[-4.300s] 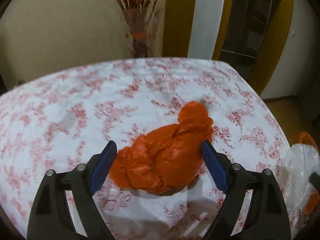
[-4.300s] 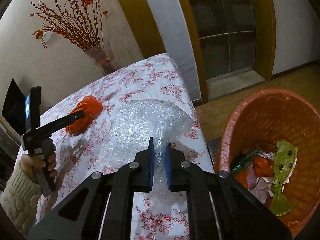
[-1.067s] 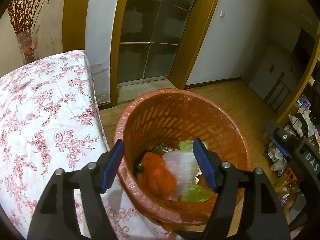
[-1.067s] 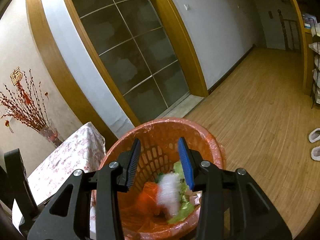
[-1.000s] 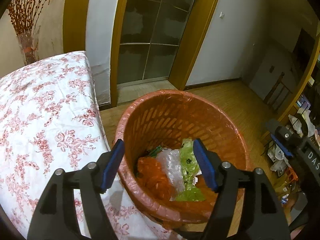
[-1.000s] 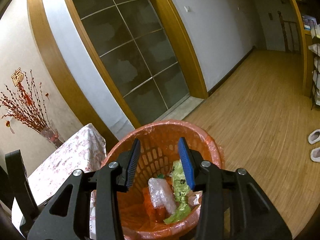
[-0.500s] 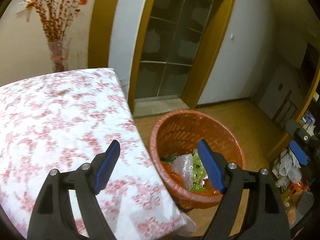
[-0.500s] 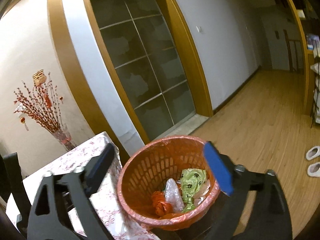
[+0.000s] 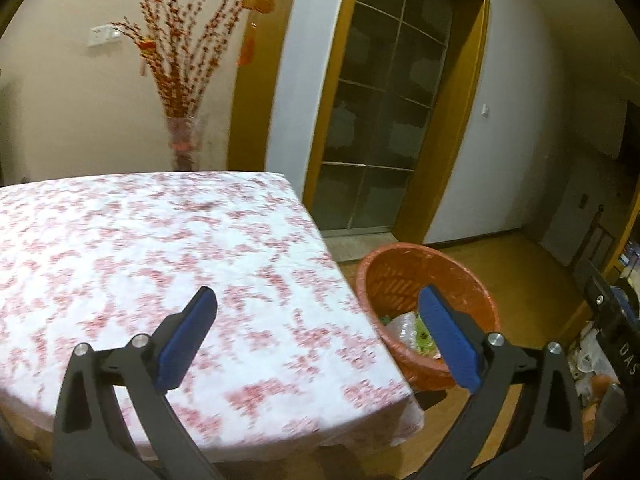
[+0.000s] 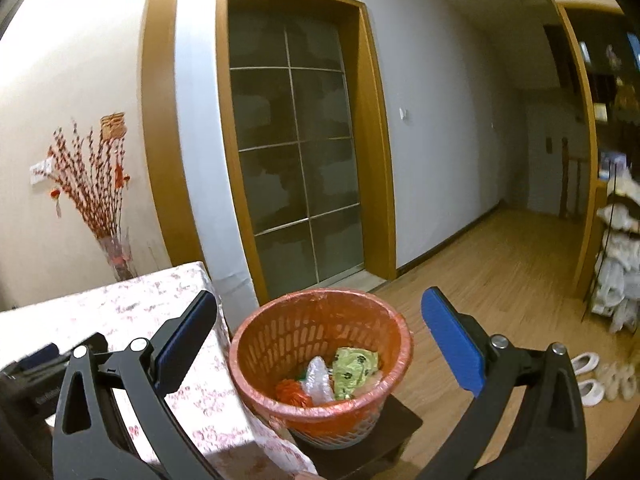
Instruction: Collect trash
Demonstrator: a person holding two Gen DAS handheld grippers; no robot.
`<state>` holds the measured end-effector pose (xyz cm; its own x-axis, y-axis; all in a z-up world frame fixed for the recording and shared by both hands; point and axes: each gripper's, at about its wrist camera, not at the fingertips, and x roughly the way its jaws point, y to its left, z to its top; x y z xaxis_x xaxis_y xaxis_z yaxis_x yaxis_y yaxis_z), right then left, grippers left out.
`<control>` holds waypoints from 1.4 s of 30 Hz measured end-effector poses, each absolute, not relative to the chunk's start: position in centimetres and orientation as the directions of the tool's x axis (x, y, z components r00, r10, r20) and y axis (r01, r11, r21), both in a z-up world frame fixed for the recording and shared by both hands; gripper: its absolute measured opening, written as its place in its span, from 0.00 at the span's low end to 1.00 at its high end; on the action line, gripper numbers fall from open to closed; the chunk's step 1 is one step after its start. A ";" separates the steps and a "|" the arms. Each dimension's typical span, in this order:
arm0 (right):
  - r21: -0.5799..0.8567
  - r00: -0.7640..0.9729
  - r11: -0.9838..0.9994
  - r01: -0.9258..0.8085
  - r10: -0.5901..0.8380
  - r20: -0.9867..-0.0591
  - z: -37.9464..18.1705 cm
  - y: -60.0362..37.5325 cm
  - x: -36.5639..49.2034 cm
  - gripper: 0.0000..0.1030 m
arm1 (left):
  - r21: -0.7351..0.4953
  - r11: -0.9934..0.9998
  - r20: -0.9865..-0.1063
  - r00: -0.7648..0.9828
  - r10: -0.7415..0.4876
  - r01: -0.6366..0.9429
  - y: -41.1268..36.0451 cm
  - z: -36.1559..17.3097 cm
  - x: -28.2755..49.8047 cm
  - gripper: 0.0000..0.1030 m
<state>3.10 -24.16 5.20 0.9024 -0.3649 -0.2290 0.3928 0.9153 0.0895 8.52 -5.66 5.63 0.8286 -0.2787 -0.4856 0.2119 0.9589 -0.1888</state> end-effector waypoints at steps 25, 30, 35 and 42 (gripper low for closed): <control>-0.034 0.895 0.944 0.329 -0.323 -0.307 2.3 -19.3 1.7 0.98 | -0.099 0.994 -0.483 0.871 -0.093 0.051 -1.5 3.3 4.4 0.96; -0.031 0.883 0.940 0.339 -0.330 -0.335 1.6 -19.7 1.7 0.98 | -0.070 0.997 -0.486 0.872 -0.064 0.034 -1.6 2.7 4.2 0.96; -0.025 0.871 0.937 0.348 -0.332 -0.362 1.2 -19.9 1.6 0.98 | -0.038 0.999 -0.487 0.873 -0.024 0.007 -1.5 2.0 4.1 0.96; -0.039 0.855 0.932 0.361 -0.347 -0.385 0.6 -20.2 1.9 0.98 | -0.013 1.000 -0.494 0.869 -0.001 -0.007 -1.7 1.3 4.1 0.96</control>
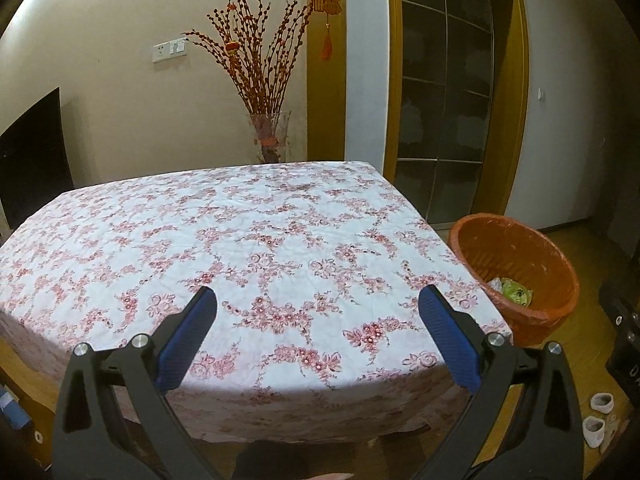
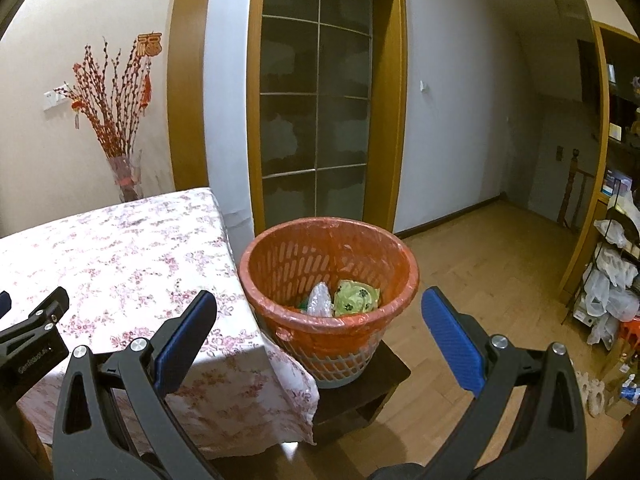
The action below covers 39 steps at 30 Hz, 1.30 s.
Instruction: Collect trash
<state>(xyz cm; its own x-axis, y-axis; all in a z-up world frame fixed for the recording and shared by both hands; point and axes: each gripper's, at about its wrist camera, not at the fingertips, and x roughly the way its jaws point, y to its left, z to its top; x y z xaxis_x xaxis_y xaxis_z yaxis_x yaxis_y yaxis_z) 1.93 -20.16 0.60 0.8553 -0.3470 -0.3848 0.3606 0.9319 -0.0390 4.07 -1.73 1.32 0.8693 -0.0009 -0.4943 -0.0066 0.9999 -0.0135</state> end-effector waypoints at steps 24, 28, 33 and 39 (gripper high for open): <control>-0.052 0.829 0.932 0.358 -0.343 -0.443 -0.7 -19.4 2.9 0.98 | 0.028 0.998 -0.502 0.863 0.055 -0.047 -1.3 0.4 4.3 0.96; -0.053 0.827 0.934 0.355 -0.339 -0.449 -0.8 -19.3 3.1 0.98 | 0.027 0.999 -0.507 0.860 0.054 -0.047 -1.3 0.2 4.3 0.96; -0.053 0.825 0.935 0.351 -0.335 -0.456 -0.9 -19.4 3.3 0.98 | 0.021 0.999 -0.512 0.858 0.051 -0.047 -1.2 0.1 4.5 0.96; -0.052 0.823 0.936 0.348 -0.332 -0.461 -1.0 -19.2 3.4 0.98 | 0.015 0.999 -0.514 0.856 0.048 -0.047 -1.2 0.1 4.5 0.96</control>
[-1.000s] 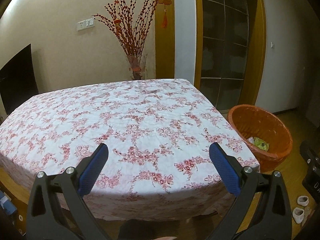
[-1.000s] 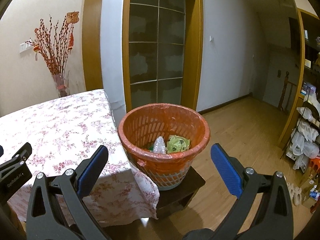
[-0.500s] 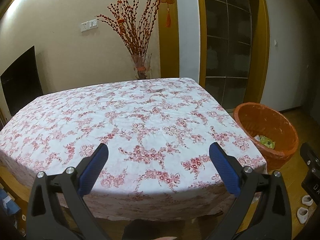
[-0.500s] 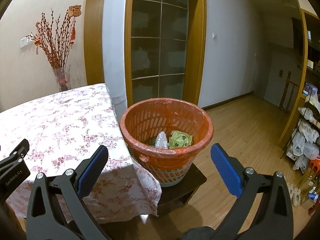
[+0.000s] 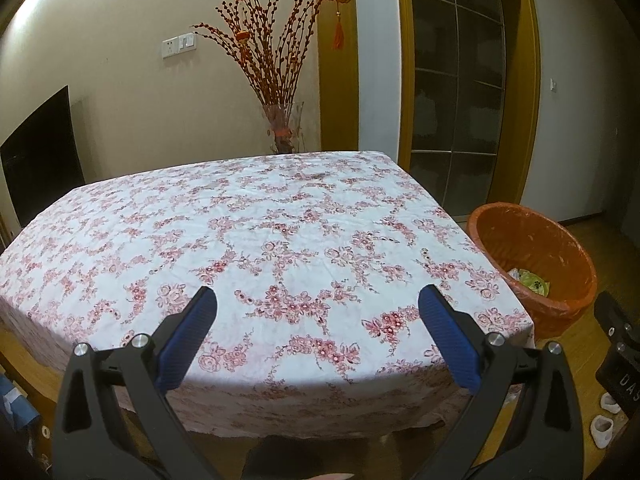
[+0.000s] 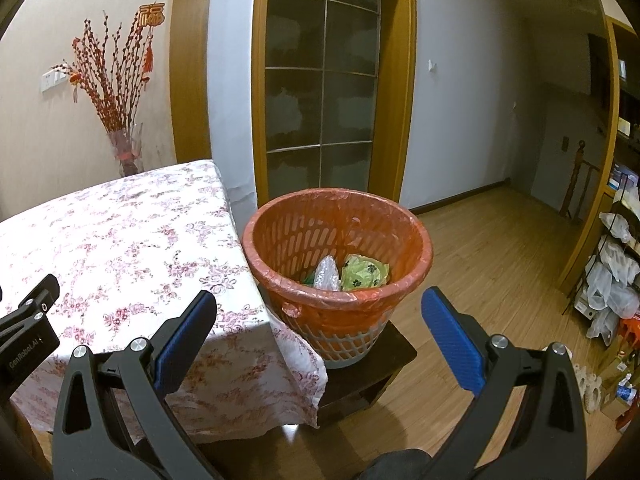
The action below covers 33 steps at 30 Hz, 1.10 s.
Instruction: Collect trash
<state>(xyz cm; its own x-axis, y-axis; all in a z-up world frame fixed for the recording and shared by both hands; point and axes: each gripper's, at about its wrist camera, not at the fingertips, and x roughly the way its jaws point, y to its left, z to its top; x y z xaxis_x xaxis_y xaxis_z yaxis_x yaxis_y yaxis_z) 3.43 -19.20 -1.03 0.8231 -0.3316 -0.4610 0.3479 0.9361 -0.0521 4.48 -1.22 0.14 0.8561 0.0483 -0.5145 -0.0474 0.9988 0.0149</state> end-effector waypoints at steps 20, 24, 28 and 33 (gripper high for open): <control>-0.049 0.822 0.937 0.347 -0.329 -0.465 -1.3 -19.3 3.3 0.98 | 0.004 0.999 -0.518 0.854 0.044 -0.049 -1.3 0.1 4.4 0.96; -0.049 0.822 0.937 0.347 -0.329 -0.464 -1.2 -19.4 3.3 0.98 | 0.003 0.999 -0.517 0.855 0.044 -0.050 -1.3 0.1 4.4 0.96; -0.049 0.822 0.937 0.347 -0.329 -0.465 -1.2 -19.4 3.3 0.98 | 0.003 0.999 -0.517 0.855 0.043 -0.049 -1.3 0.1 4.4 0.96; -0.048 0.822 0.937 0.347 -0.329 -0.465 -1.2 -19.4 3.3 0.98 | 0.003 0.999 -0.517 0.855 0.045 -0.050 -1.3 0.1 4.4 0.96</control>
